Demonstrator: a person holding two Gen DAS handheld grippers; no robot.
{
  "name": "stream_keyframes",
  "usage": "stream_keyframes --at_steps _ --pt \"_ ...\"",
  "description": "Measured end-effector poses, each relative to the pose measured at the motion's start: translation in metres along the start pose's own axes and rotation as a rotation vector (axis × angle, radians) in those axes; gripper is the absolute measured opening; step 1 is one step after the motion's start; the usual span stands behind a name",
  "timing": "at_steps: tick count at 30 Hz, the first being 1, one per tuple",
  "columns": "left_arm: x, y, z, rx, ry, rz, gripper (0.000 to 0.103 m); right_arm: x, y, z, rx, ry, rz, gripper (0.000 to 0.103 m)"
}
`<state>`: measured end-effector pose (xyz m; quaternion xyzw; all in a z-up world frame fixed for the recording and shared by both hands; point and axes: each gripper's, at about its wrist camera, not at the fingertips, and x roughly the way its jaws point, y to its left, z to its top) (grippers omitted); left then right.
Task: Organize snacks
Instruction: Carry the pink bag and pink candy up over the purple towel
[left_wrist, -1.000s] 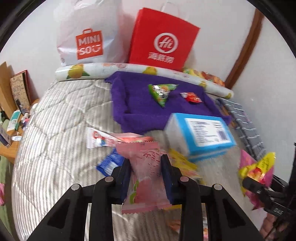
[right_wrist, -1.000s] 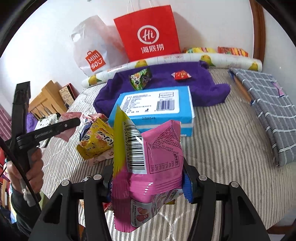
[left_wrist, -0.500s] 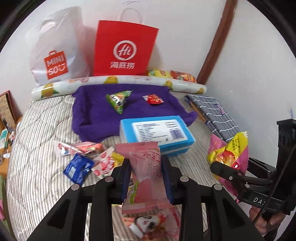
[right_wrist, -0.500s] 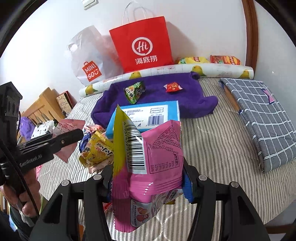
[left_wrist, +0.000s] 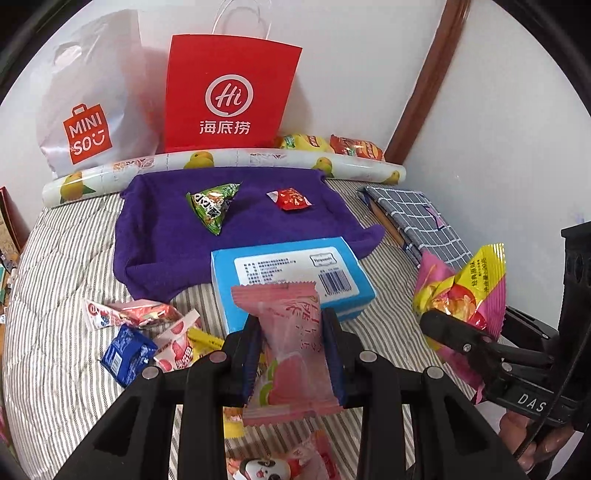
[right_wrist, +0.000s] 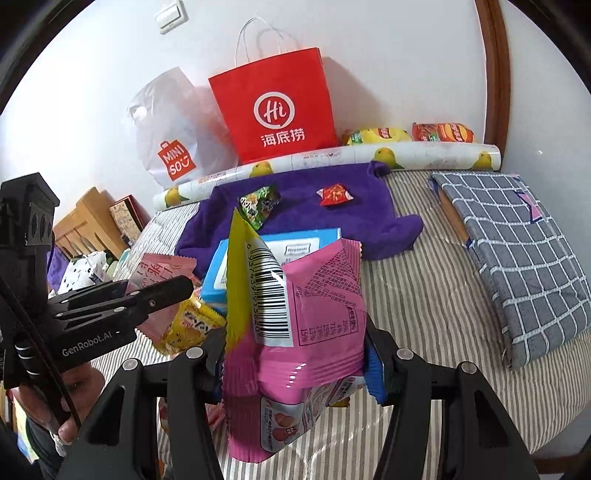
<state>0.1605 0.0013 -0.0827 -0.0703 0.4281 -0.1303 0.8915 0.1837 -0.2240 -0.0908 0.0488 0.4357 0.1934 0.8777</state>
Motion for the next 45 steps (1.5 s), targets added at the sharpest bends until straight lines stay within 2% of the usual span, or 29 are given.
stream_keyframes --at_steps 15,26,32,45 --pt "0.028 0.023 0.033 -0.018 0.003 0.051 0.03 0.032 -0.007 0.048 -0.012 -0.018 -0.001 0.056" --pt "0.051 0.044 0.064 -0.044 -0.008 0.078 0.03 0.075 -0.008 0.09 -0.051 -0.014 -0.015 0.056" --pt "0.064 0.062 0.079 -0.066 -0.001 0.117 0.03 0.102 -0.011 0.109 -0.058 0.002 -0.021 0.056" --pt "0.087 0.1 0.099 -0.127 0.024 0.182 0.03 0.147 -0.014 0.13 -0.071 0.028 -0.029 0.056"
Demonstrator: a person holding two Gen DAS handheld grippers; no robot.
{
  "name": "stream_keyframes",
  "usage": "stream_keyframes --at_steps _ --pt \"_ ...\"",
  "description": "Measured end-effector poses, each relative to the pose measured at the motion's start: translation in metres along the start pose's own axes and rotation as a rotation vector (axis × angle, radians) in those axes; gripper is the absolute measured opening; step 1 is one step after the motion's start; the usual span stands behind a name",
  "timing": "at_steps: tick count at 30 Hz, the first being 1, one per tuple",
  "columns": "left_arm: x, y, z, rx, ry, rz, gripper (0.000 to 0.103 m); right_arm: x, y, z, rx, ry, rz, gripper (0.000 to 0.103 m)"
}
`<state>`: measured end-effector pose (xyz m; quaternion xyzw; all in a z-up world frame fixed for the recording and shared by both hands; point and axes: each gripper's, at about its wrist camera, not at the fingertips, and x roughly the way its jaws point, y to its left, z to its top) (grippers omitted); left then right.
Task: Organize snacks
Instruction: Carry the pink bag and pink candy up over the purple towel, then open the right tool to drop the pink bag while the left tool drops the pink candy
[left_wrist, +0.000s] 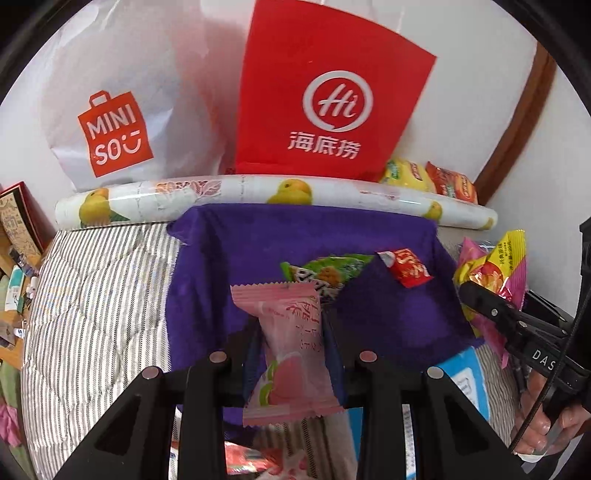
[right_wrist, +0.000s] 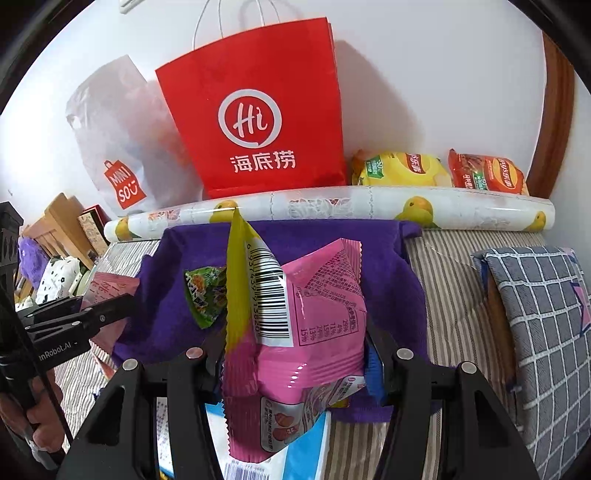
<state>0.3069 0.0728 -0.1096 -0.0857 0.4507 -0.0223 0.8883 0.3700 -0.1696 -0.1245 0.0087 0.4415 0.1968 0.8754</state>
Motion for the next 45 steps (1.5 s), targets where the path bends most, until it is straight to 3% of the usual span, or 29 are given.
stream_keyframes --at_steps 14,26,28,29,30,32,45 --pt "0.039 0.004 0.007 0.009 0.075 0.031 0.03 0.038 -0.017 0.0 0.014 0.065 -0.029 0.056" --pt "0.061 0.008 -0.002 -0.028 0.13 -0.011 0.03 0.06 -0.019 -0.008 0.002 0.119 -0.064 0.057" --pt "0.062 0.009 -0.003 -0.037 0.132 -0.024 0.031 0.059 -0.019 -0.008 -0.004 0.109 -0.057 0.061" --pt "0.062 0.009 -0.003 -0.041 0.134 -0.03 0.035 0.058 -0.019 -0.008 -0.006 0.111 -0.049 0.063" --pt "0.062 0.01 -0.002 -0.046 0.139 -0.033 0.049 0.058 -0.018 -0.008 -0.005 0.11 -0.041 0.067" --pt "0.06 0.011 0.0 -0.055 0.138 -0.033 0.064 0.055 -0.019 -0.006 0.004 0.1 -0.041 0.074" --pt "-0.003 0.005 -0.008 -0.014 0.074 -0.033 0.067 0.0 -0.007 -0.005 0.023 0.03 -0.059 0.079"
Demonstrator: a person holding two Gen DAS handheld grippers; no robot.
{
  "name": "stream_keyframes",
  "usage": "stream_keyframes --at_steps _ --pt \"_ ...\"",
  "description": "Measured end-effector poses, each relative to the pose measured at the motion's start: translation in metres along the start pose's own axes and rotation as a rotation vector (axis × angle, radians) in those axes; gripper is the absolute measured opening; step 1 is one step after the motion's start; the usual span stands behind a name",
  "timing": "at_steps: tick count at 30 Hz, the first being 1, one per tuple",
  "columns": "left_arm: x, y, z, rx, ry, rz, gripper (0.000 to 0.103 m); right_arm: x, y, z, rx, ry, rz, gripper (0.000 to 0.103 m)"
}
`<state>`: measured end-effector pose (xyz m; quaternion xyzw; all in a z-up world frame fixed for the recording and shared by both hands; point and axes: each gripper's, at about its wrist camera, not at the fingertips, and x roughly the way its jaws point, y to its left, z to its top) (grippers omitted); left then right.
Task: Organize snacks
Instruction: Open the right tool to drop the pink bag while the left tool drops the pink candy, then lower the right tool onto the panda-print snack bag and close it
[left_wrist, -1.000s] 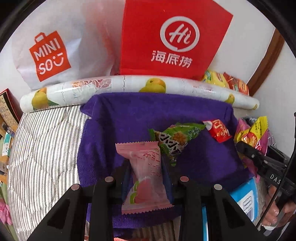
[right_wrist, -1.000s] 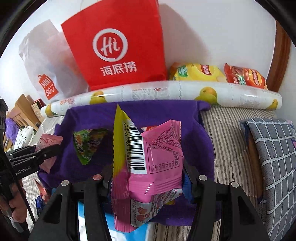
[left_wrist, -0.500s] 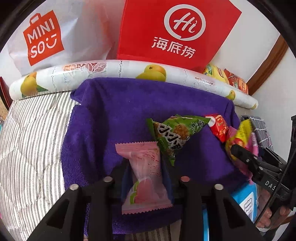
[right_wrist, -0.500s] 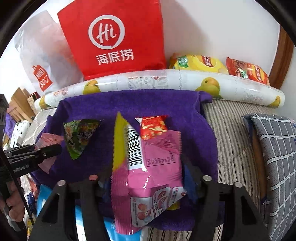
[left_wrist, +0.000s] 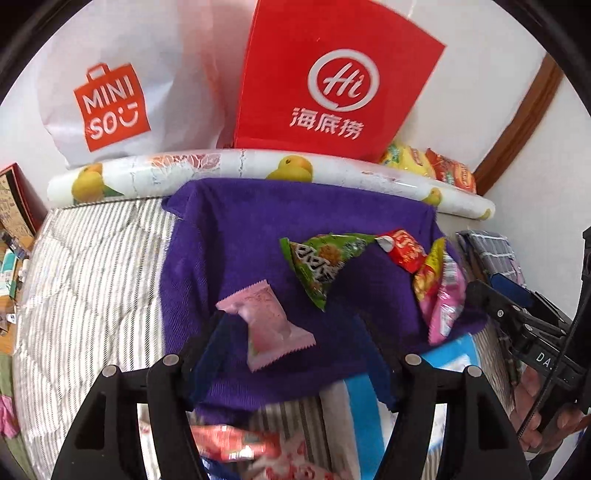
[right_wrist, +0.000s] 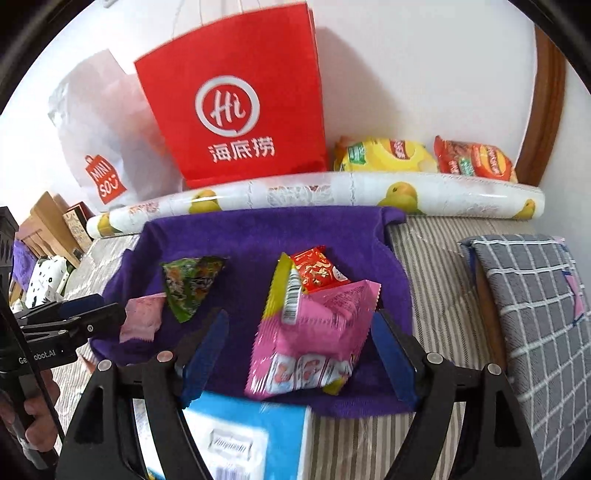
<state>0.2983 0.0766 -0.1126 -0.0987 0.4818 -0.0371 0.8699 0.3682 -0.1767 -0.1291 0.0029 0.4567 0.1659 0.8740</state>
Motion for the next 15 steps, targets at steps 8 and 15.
stream_keyframes --at_steps 8,15 --pt "-0.05 -0.002 -0.023 0.025 -0.061 0.014 0.067 -0.053 0.009 -0.023 0.033 -0.048 0.012 0.079" --pt "-0.076 0.011 -0.052 0.021 -0.074 0.076 0.067 -0.086 0.032 -0.058 0.001 -0.03 0.019 0.071"
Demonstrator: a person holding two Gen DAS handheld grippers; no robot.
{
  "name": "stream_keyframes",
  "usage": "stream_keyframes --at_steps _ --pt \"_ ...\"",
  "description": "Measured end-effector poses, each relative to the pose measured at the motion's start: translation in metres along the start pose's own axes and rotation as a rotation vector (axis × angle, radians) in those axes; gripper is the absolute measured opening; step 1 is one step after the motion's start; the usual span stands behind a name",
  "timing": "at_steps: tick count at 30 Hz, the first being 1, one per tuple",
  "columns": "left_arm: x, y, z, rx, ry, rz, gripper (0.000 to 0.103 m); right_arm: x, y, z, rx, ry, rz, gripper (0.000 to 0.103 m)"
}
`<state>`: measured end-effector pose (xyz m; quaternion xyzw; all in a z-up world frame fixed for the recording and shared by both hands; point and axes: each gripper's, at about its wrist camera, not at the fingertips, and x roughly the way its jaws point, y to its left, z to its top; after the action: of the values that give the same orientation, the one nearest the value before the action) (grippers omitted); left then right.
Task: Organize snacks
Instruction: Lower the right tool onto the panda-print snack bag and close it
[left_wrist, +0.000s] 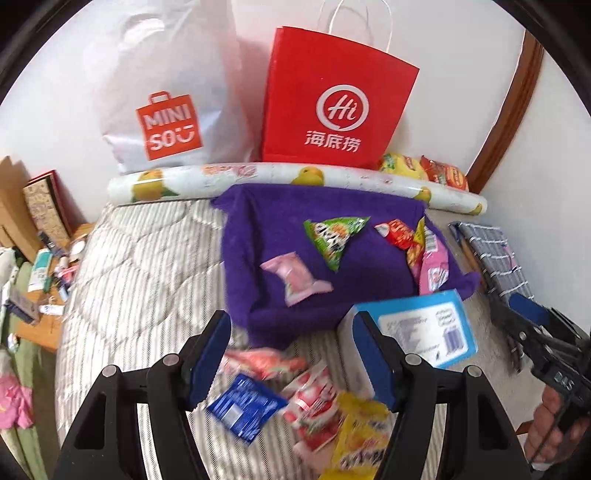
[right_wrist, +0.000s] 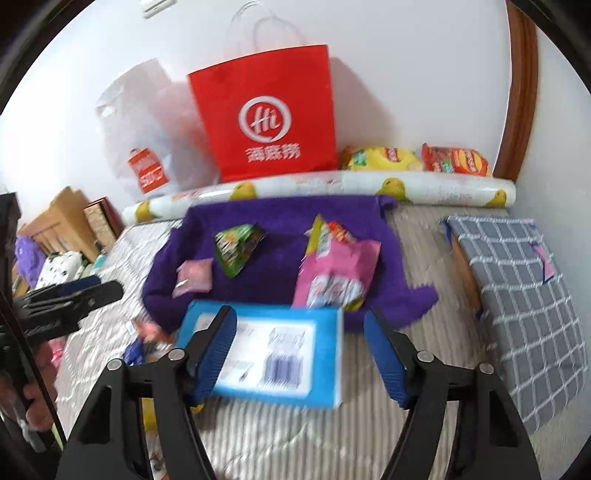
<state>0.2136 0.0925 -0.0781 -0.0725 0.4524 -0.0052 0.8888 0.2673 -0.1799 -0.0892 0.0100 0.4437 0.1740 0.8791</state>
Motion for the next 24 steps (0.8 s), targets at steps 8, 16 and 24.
stream_keyframes --at_steps 8,16,24 --pt "-0.024 0.011 -0.028 -0.035 -0.002 0.004 0.067 -0.023 0.021 -0.058 -0.001 0.053 0.093 0.069" --pt "-0.048 0.014 -0.046 -0.05 -0.019 -0.001 0.067 -0.038 0.044 -0.107 0.023 0.113 0.173 0.069" --pt "-0.066 0.018 -0.064 -0.042 -0.041 -0.032 0.067 -0.046 0.085 -0.136 -0.072 0.169 0.182 0.073"
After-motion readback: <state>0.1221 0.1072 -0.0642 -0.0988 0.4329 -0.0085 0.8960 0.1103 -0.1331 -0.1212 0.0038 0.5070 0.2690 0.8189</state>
